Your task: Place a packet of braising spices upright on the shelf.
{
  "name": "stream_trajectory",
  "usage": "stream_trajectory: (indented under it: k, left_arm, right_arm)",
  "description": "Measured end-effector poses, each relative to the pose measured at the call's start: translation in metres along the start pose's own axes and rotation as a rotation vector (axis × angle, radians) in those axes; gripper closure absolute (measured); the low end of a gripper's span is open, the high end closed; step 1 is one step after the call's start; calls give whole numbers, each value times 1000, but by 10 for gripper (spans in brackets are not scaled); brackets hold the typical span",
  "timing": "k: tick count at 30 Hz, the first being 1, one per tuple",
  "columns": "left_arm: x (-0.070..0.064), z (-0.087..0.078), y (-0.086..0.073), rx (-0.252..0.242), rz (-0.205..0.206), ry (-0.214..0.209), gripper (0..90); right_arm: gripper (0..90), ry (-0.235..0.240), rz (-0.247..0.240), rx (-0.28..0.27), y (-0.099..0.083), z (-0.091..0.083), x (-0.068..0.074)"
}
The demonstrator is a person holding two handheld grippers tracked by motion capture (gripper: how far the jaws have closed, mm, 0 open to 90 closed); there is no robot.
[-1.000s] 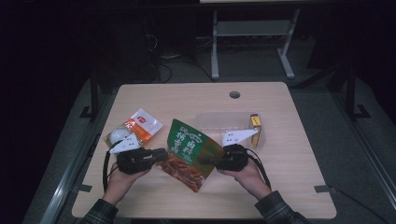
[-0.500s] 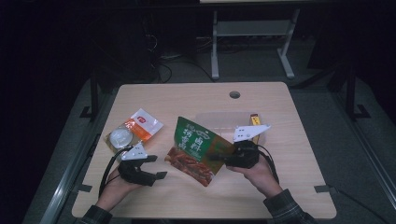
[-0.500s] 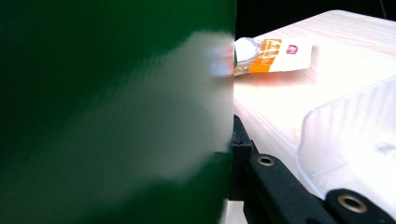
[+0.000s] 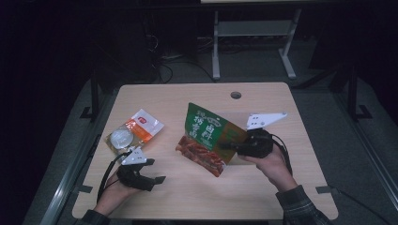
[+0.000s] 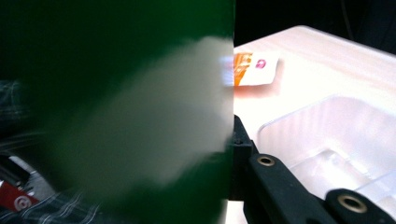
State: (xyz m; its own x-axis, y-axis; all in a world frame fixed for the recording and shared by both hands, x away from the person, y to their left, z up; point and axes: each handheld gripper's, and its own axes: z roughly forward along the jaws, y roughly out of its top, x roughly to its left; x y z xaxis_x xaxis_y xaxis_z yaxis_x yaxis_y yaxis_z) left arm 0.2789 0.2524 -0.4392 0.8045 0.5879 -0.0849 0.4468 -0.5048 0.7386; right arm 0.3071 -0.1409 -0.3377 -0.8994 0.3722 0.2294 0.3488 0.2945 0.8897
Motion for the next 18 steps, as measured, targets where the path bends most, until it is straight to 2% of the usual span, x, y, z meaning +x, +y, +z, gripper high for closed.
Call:
stream_trajectory:
  k: [8,18]
  left_arm:
    - [-1,3,1,-2,15,-16,175]
    - [0,6,0,17,16,-19,171]
  right_arm:
    - [893,-41,-29,-28,19,-17,-8]
    - [893,-172,-55,-53,36,-35,-23]
